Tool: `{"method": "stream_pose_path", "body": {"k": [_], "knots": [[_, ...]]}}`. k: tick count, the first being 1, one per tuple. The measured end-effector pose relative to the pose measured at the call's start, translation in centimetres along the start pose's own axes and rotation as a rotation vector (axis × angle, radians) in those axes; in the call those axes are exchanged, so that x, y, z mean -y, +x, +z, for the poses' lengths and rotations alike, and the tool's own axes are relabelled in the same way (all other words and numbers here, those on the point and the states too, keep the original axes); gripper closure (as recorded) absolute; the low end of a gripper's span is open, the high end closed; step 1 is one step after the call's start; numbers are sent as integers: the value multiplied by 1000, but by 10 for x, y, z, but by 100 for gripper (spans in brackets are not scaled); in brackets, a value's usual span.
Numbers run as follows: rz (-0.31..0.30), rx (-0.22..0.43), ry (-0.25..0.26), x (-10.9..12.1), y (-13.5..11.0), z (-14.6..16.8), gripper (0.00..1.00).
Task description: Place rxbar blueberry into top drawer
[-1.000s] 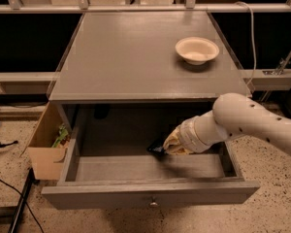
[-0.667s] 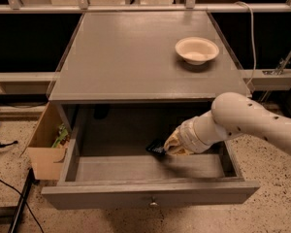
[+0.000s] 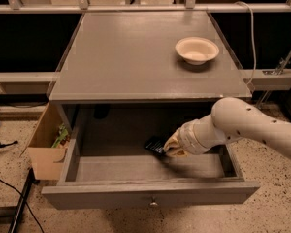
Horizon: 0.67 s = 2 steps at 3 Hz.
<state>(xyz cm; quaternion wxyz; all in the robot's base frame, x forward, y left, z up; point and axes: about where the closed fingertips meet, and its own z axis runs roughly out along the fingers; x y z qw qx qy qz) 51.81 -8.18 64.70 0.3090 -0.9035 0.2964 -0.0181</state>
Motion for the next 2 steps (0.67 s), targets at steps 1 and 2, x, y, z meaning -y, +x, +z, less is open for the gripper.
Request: {"method": "stream_pose_path", "body": {"k": [1, 2], "knots": [[10, -1, 14, -4, 5, 9, 100], [31, -12, 49, -12, 16, 26, 100]]}}
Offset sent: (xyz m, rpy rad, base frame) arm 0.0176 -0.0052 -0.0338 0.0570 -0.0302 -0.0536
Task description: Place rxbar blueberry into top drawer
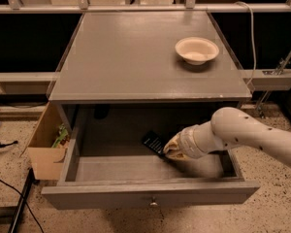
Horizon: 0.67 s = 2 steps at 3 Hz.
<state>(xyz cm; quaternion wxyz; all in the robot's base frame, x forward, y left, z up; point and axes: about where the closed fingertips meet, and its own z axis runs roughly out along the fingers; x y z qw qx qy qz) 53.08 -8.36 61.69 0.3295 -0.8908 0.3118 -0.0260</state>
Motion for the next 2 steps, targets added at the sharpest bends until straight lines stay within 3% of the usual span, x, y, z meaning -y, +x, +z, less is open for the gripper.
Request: {"method": "stream_pose_path", "body": {"k": [1, 2], "knots": [[1, 0, 12, 1, 1, 3, 100], [-1, -16, 9, 10, -1, 0, 82]]}}
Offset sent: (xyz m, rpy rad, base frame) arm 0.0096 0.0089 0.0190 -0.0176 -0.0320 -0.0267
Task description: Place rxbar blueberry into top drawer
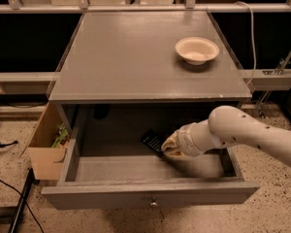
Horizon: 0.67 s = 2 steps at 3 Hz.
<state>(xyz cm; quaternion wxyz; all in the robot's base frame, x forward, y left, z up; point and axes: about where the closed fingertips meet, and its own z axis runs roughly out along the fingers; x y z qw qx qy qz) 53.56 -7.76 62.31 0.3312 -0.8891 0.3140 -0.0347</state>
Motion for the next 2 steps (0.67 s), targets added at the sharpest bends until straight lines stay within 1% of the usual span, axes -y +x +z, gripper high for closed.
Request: {"method": "stream_pose_path", "body": {"k": [1, 2], "knots": [[0, -3, -7, 0, 0, 0, 50], [1, -15, -32, -1, -1, 0, 27]]}}
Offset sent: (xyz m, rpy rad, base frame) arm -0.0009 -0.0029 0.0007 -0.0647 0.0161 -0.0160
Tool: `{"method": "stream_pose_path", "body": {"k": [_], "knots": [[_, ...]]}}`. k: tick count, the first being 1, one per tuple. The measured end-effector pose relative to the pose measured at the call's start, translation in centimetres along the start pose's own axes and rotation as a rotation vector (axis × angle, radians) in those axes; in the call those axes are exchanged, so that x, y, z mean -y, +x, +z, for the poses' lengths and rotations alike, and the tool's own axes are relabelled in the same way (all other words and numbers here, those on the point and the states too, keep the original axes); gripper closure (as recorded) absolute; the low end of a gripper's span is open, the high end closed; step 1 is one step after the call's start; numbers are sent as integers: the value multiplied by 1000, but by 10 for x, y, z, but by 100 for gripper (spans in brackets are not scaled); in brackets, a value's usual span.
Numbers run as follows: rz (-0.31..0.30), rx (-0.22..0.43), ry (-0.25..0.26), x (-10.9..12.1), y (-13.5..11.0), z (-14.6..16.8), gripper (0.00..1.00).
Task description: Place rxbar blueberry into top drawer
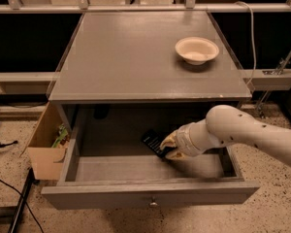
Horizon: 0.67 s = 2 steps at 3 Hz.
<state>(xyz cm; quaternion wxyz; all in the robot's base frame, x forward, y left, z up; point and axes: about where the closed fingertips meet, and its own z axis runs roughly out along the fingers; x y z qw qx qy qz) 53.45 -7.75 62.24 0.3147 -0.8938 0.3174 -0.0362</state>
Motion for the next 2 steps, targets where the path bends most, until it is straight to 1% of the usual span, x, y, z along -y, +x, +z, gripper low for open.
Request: {"method": "stream_pose_path", "body": {"k": [1, 2], "knots": [[7, -11, -32, -3, 1, -1, 0], [7, -11, -32, -3, 1, -1, 0]]}}
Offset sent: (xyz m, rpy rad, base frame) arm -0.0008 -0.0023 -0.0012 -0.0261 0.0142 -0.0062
